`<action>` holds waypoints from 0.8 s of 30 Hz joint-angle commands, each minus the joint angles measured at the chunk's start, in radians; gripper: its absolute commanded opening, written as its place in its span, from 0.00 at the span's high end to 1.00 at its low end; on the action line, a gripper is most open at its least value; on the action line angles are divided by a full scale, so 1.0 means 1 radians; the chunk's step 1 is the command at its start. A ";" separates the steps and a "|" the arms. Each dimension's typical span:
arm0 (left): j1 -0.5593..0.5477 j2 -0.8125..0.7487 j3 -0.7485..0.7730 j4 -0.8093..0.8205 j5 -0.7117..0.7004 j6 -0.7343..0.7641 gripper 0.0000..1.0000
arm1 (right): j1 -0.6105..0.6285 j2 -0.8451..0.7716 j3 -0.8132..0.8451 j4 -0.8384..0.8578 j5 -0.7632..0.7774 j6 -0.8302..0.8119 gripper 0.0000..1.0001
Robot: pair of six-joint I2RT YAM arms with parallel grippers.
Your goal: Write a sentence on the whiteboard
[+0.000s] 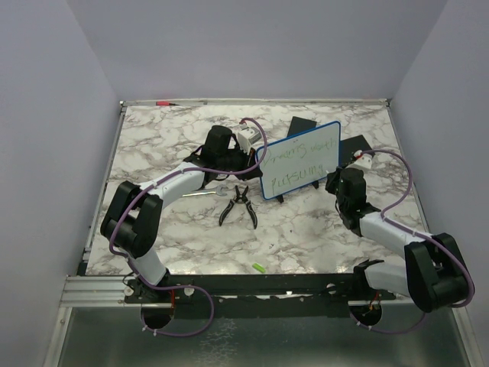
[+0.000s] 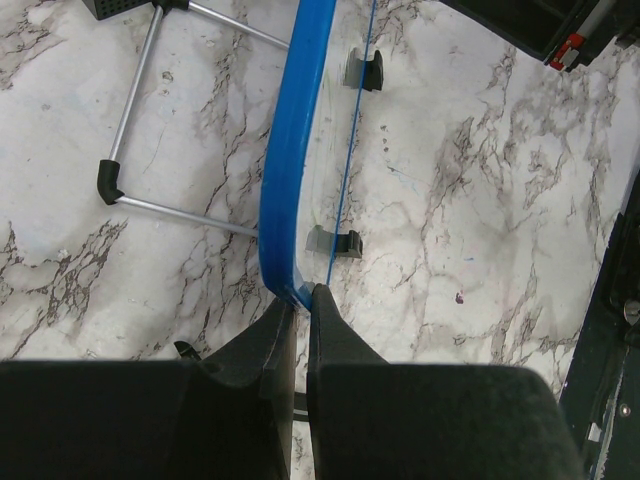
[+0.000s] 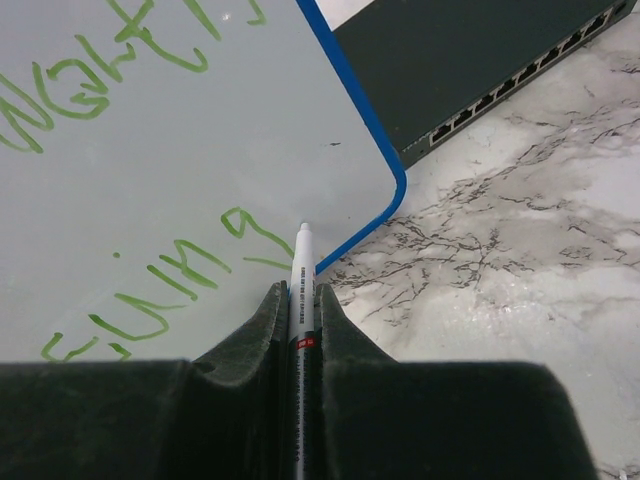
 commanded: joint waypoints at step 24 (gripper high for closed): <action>-0.004 0.017 0.005 -0.047 -0.027 0.037 1.00 | -0.010 0.026 -0.009 0.055 -0.011 0.009 0.99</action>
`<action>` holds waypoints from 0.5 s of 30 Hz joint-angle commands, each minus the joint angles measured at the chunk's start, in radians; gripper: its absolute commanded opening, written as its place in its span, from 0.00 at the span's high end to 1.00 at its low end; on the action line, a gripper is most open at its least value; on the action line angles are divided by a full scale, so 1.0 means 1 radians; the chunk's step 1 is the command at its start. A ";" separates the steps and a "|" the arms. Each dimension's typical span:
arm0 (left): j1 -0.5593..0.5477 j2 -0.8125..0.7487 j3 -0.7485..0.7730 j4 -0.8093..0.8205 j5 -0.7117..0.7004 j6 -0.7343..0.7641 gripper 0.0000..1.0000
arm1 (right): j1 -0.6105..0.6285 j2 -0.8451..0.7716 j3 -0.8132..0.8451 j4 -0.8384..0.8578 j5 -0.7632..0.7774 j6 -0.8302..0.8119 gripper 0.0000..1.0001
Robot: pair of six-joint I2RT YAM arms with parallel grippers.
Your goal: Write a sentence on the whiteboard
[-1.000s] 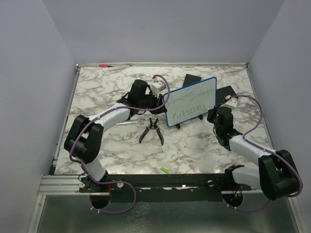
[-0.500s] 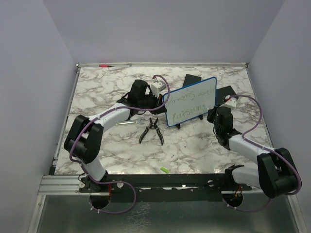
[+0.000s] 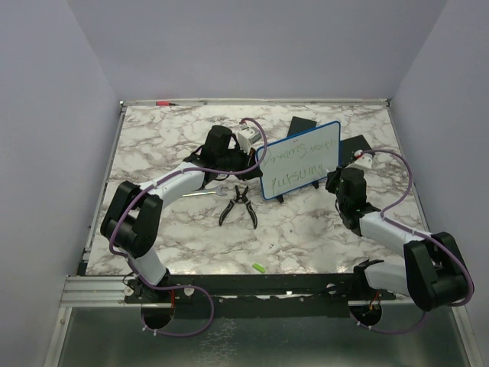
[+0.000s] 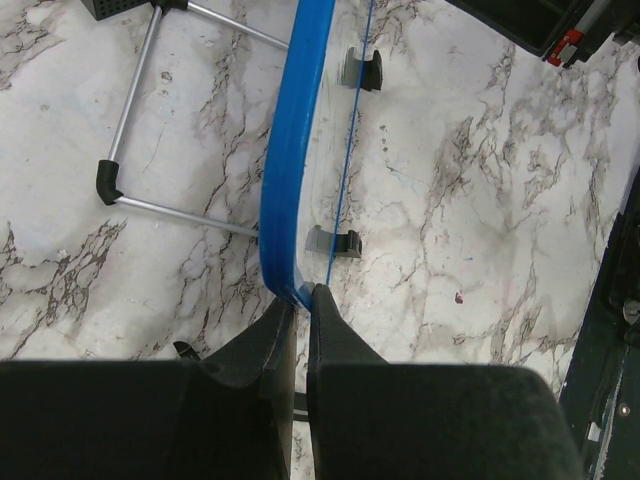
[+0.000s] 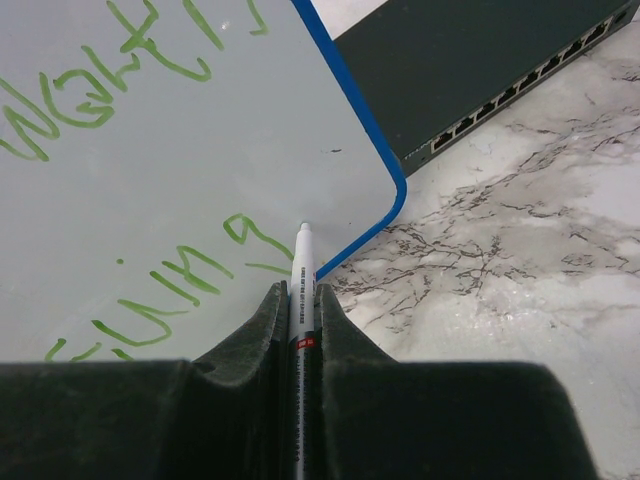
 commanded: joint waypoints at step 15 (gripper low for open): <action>-0.004 0.014 0.007 -0.049 -0.046 0.023 1.00 | -0.005 -0.330 -0.090 -0.148 0.083 0.034 0.99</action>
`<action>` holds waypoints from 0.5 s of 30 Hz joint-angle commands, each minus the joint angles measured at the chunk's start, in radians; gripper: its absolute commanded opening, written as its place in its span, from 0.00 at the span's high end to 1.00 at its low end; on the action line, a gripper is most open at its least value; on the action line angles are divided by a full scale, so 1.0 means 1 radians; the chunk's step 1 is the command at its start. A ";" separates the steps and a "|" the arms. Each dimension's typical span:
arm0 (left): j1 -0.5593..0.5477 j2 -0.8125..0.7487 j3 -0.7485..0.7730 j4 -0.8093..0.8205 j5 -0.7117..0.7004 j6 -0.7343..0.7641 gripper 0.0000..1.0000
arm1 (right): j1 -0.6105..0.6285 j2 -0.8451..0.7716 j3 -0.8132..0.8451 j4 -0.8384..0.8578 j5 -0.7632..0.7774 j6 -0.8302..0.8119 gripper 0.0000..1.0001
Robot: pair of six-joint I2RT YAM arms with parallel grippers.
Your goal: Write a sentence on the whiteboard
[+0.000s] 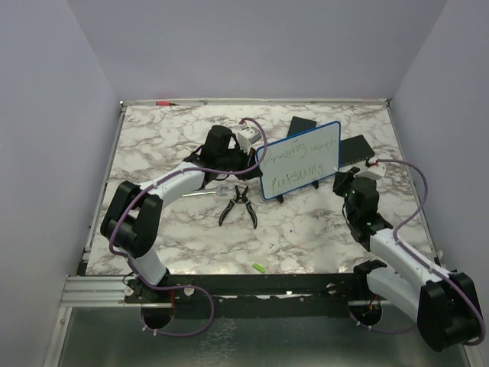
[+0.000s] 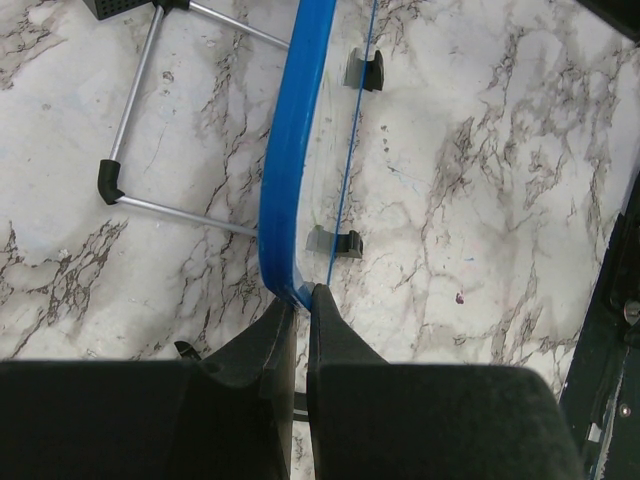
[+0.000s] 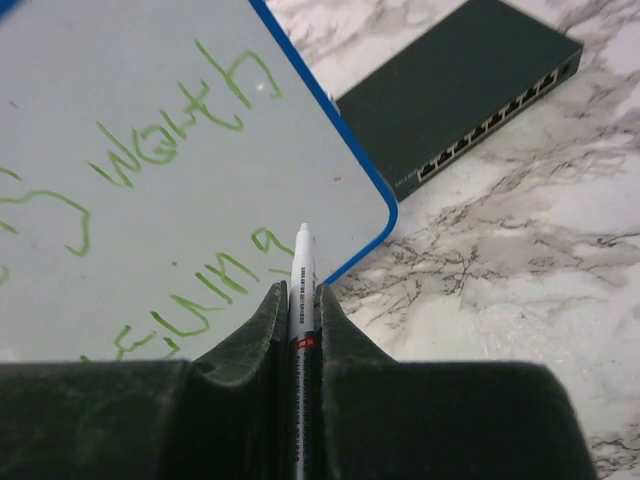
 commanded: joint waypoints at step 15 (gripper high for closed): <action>-0.005 -0.011 -0.002 -0.058 -0.068 0.021 0.55 | -0.005 -0.322 -0.051 -0.212 0.059 0.023 0.99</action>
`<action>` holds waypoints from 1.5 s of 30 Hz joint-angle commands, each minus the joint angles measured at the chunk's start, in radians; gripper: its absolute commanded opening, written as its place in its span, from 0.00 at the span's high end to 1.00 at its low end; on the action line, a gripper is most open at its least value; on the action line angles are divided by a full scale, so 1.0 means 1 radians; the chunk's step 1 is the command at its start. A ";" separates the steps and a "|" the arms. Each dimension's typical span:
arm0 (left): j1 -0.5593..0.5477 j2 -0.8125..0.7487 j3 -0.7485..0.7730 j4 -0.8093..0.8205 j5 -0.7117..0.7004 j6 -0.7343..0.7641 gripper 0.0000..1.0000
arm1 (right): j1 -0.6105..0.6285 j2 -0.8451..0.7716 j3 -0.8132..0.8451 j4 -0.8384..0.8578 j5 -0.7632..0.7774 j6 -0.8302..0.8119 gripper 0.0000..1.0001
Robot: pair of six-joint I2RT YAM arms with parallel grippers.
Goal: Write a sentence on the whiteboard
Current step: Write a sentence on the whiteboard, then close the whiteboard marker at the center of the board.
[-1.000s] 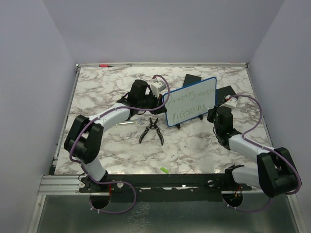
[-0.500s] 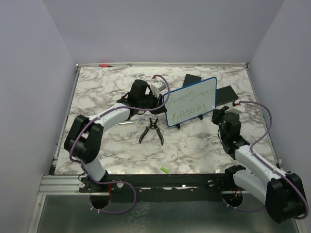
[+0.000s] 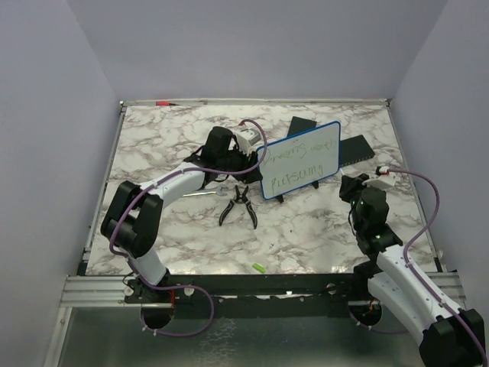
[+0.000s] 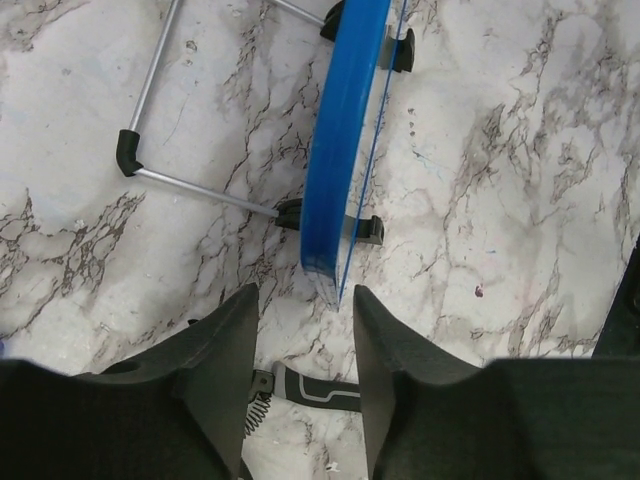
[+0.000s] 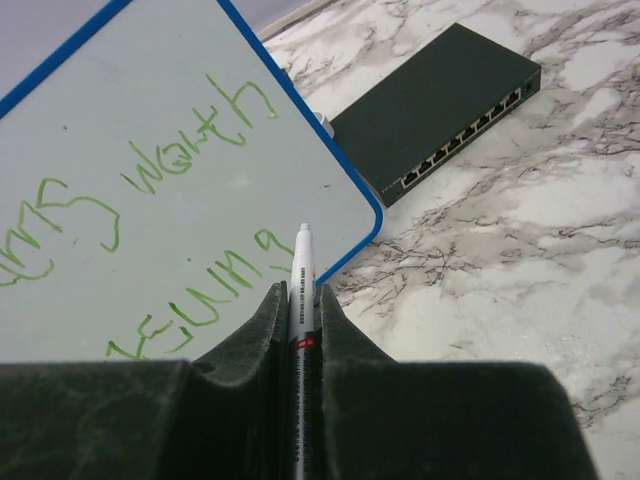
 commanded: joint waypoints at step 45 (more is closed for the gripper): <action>-0.552 -0.574 -0.451 -0.283 -0.350 -0.434 0.25 | -0.003 -0.171 0.080 -0.336 -0.330 -0.020 0.99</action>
